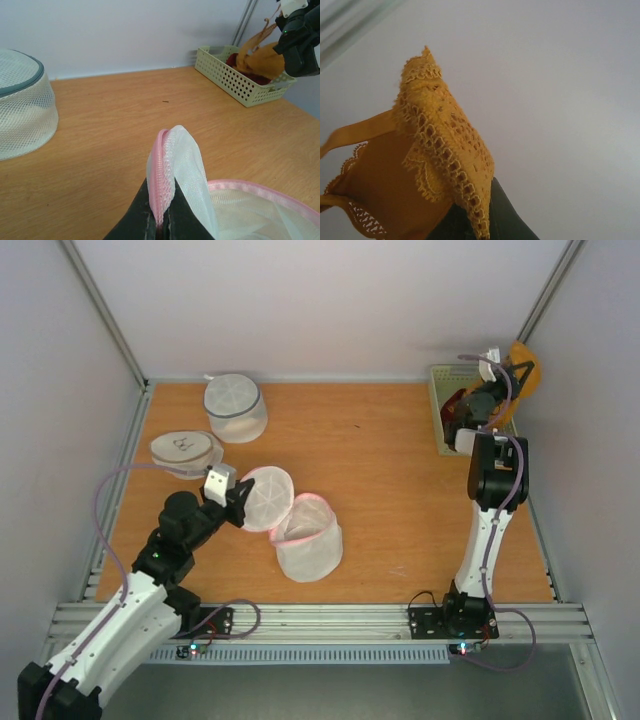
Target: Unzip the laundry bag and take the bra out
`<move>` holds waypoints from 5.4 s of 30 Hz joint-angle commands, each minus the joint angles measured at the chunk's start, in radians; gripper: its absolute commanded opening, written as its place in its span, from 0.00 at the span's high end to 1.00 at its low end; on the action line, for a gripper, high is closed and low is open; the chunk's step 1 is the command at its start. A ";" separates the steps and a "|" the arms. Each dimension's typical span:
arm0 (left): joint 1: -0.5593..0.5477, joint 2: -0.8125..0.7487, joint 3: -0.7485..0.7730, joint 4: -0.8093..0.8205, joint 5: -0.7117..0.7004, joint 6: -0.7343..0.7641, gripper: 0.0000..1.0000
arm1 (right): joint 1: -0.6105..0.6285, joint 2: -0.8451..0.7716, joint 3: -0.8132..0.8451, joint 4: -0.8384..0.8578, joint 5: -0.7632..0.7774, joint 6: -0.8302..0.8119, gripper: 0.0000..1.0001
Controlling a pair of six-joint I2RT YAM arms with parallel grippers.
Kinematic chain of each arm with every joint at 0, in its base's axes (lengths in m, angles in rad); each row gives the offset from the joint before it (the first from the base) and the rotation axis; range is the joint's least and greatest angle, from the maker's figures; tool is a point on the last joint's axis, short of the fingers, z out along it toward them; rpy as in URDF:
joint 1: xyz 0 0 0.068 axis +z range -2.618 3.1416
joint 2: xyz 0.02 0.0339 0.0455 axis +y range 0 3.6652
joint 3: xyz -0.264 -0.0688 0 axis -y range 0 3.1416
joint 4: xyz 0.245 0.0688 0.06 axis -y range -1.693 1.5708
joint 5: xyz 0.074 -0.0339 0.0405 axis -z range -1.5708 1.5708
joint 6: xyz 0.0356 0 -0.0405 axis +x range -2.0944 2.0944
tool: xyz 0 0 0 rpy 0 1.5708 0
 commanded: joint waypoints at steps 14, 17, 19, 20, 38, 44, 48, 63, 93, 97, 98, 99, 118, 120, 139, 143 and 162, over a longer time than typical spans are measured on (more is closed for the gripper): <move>0.005 -0.002 -0.018 0.057 0.015 -0.017 0.99 | 0.080 -0.098 -0.134 -0.570 -0.112 0.446 0.58; 0.005 -0.003 -0.018 0.057 0.019 -0.021 0.99 | 0.079 -0.087 -0.080 -0.730 -0.062 0.535 0.28; 0.004 -0.008 -0.018 0.056 0.019 -0.020 0.99 | 0.076 -0.085 -0.041 -0.835 -0.038 0.586 0.07; 0.005 -0.008 -0.018 0.057 0.019 -0.019 0.99 | 0.076 -0.090 -0.021 -0.901 -0.045 0.618 0.02; 0.003 0.032 0.046 0.165 0.025 0.170 0.99 | 0.110 -0.321 0.056 -1.411 -0.129 1.046 0.02; -0.006 0.086 0.056 0.278 0.029 0.306 0.99 | 0.128 -0.399 0.006 -1.418 -0.118 1.073 0.01; -0.035 0.123 0.057 0.354 0.036 0.432 0.99 | 0.183 -0.446 -0.031 -1.417 -0.103 1.080 0.01; -0.109 0.248 0.044 0.530 0.161 0.865 0.99 | 0.268 -0.615 -0.151 -1.447 -0.148 1.132 0.02; -0.193 0.204 -0.174 0.156 0.397 1.145 0.88 | 0.371 -0.747 -0.255 -1.516 -0.162 1.148 0.01; -0.194 0.195 -0.192 0.139 0.412 1.201 0.85 | 0.375 -0.747 -0.256 -1.514 -0.159 1.146 0.02; -0.196 0.194 -0.200 0.154 0.408 1.222 0.86 | 0.374 -0.746 -0.257 -1.513 -0.158 1.145 0.02; -0.200 0.195 -0.213 0.198 0.391 1.232 0.91 | 0.374 -0.748 -0.257 -1.513 -0.159 1.142 0.01; -0.204 0.205 -0.228 0.531 0.170 1.177 0.99 | 0.388 -0.778 -0.261 -1.512 -0.168 1.123 0.02; -0.204 0.201 -0.228 0.523 0.162 1.177 0.99 | 0.394 -0.781 -0.263 -1.514 -0.174 1.120 0.01; -0.203 0.069 -0.010 -0.349 0.604 1.055 0.24 | 0.415 -0.860 -0.266 -1.559 -0.204 1.129 0.02; -0.203 0.039 0.014 -0.490 0.625 1.026 0.11 | 0.419 -0.878 -0.263 -1.581 -0.221 1.152 0.01; 0.090 -0.013 -0.105 0.250 -0.469 0.184 0.00 | 0.358 -1.316 -0.841 -1.120 -0.495 1.422 0.01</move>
